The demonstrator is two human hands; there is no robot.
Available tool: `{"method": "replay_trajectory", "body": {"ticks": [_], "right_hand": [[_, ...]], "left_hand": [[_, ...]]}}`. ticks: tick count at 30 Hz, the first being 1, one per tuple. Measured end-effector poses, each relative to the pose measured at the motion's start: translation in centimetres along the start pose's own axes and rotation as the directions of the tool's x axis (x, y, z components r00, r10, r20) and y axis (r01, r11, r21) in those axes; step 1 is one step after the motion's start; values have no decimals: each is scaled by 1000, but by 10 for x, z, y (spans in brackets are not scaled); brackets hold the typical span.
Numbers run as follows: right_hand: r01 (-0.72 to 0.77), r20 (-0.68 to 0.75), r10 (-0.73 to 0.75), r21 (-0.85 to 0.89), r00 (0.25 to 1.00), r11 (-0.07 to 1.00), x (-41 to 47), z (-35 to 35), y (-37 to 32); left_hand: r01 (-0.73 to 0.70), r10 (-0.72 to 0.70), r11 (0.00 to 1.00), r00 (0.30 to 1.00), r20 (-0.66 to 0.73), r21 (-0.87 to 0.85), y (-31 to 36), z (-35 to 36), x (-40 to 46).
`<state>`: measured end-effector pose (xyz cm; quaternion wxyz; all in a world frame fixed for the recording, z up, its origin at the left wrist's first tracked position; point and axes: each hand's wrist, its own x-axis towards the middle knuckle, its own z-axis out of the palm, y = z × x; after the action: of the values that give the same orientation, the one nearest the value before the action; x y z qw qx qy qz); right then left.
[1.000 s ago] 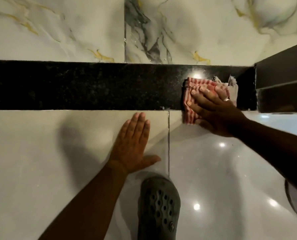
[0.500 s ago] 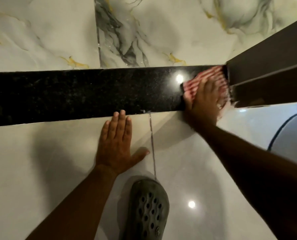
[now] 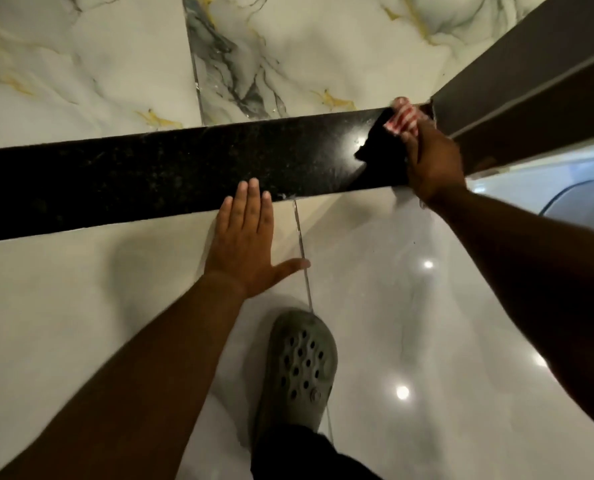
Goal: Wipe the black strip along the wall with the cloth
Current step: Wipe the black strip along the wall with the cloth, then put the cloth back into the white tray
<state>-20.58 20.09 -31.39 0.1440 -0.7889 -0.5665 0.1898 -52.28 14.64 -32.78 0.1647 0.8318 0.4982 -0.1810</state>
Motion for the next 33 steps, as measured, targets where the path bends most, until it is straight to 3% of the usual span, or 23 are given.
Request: {"method": "replay_trajectory", "body": {"ticks": [8, 11, 15, 18, 22, 27, 29, 31, 33], "right_hand": [[-137, -86, 174, 325, 981, 936, -82, -177, -63], [-147, -102, 196, 362, 975, 921, -123, -260, -76], [-205, -81, 333, 645, 939, 736, -181, -383, -51], [-144, -262, 309, 503, 914, 852, -217, -446, -2], [-257, -352, 393, 374, 849, 891, -241, -486, 100], [-176, -363, 246, 214, 899, 961, -238, -493, 218], [-129, -271, 118, -22, 955, 991, -229, -475, 260], [-78, 31, 87, -233, 996, 969, -225, -440, 284], [-51, 310, 152, -309, 939, 950, -229, -401, 294]], "left_hand": [[-59, 58, 998, 997, 48, 13, 47, -172, -73], [-109, 108, 994, 994, 31, 15, 88, -241, -108], [-230, 230, 973, 972, -47, -11, 176, -324, -132], [-328, 327, 945, 940, -100, 4, 245, -355, -129], [-405, 409, 912, 908, -93, 56, 336, -359, -108], [-395, 399, 916, 916, -52, 66, 430, -337, -58], [-375, 377, 926, 925, -48, 49, 463, -327, -42], [-389, 391, 919, 920, -20, 64, 486, -317, -32], [-410, 411, 908, 912, 10, 85, 503, -305, -25]]}}
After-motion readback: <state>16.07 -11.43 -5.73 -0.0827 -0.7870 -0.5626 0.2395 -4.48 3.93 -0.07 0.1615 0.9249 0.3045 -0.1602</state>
